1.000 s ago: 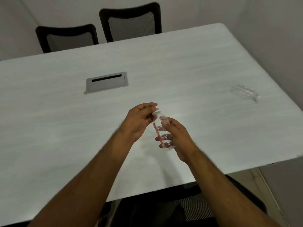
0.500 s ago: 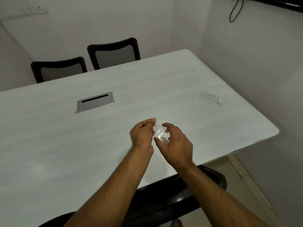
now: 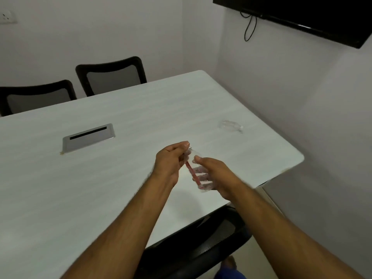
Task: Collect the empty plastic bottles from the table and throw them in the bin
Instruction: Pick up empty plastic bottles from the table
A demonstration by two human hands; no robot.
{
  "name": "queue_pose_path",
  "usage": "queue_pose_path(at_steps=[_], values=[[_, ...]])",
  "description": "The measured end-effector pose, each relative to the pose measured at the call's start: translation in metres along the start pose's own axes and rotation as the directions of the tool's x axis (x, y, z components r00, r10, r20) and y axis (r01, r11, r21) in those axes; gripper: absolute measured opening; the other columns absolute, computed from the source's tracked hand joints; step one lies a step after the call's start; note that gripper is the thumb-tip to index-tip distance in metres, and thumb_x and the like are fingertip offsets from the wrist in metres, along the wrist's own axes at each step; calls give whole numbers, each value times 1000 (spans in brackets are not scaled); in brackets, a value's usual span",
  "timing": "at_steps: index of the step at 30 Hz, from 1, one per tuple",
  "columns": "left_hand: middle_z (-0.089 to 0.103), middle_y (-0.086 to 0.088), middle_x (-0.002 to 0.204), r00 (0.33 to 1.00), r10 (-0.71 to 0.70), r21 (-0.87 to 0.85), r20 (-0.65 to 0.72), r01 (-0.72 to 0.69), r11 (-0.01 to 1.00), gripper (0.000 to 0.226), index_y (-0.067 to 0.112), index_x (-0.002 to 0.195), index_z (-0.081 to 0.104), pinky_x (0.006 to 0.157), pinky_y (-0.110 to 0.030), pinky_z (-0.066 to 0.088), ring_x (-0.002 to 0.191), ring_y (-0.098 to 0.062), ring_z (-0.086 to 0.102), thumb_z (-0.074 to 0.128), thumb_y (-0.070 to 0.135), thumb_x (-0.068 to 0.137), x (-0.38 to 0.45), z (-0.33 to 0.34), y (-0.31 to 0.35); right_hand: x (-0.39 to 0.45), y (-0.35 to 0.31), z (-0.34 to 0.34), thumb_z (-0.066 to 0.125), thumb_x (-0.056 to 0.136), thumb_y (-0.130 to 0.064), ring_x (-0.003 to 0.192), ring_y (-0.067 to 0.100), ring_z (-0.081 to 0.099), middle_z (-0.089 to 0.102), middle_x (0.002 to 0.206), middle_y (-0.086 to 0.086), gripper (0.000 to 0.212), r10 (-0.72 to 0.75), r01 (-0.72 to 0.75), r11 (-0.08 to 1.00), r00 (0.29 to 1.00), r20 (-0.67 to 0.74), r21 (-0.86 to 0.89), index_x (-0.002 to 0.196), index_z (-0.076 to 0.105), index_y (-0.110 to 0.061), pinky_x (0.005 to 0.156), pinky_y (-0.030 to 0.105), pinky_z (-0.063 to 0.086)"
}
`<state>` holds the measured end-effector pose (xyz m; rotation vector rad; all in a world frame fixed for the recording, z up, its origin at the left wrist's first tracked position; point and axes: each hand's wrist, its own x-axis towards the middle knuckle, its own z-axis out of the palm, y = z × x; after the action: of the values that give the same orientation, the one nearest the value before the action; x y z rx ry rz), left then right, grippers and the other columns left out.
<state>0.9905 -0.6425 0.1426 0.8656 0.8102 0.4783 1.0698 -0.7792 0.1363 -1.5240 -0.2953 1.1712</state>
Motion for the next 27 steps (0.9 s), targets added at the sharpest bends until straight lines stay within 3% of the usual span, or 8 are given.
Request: queue_pose_path(at_steps=[6,8,16,19,20,22,25,27], values=[[75,-9,91,999,31,88,-32,-28,996,6,10,88,75,81,-34,58,83,-22,69,74,5,84,48,80,-25,30,6,-48,65,79,-69,74,15,71,72,83,-5,43,-332,207,912,879,-343,-353,101,63,-32,65,37,61],[74,-11,91,998,-40,102,52,35,994,5,8,90,73,82,-35,58,82,-22,71,72,6,86,74,110,-33,48,-1,-89,68,84,-60,67,17,67,72,80,-1,38,-338,254,928,883,-325,-274,99,67,-25,56,33,54],[75,-10,94,995,-76,249,61,58,967,6,9,93,74,81,-33,59,88,-23,71,72,12,88,206,260,-87,158,-32,-267,55,97,-48,68,21,63,72,92,11,45,23,-10,957,999,-43,289,119,67,-11,60,34,49],[74,-11,110,998,-23,419,61,-4,908,17,6,105,74,94,-37,56,103,-25,69,64,15,94,264,292,-116,198,-32,-315,56,94,-55,78,22,69,75,101,9,48,113,-74,961,984,-136,265,120,67,-15,65,35,54],[72,-10,115,995,75,580,59,-95,809,21,6,110,73,99,-36,53,109,-25,67,60,15,95,286,298,-126,210,-32,-329,58,94,-54,82,23,71,76,103,9,47,133,-78,963,970,-201,258,119,66,-15,65,35,57],[66,-12,128,941,281,898,187,-280,341,32,7,122,66,104,-34,44,120,-28,60,57,14,93,328,299,-146,229,-31,-349,62,95,-47,81,22,70,73,98,7,37,144,-58,957,945,-295,283,113,66,-16,63,34,60],[50,-17,146,908,159,861,388,-296,-414,54,11,140,50,114,-46,30,138,-36,42,58,17,86,381,287,-172,254,-27,-370,63,96,-38,80,21,66,67,94,8,20,151,-48,959,922,-356,281,104,62,-20,74,44,61],[54,-15,139,945,27,784,326,-255,-566,51,15,136,48,114,-49,27,133,-34,46,56,21,87,396,280,-180,265,-22,-376,62,97,-34,81,21,64,65,95,9,15,149,-60,966,923,-354,250,103,61,-21,81,49,59]])
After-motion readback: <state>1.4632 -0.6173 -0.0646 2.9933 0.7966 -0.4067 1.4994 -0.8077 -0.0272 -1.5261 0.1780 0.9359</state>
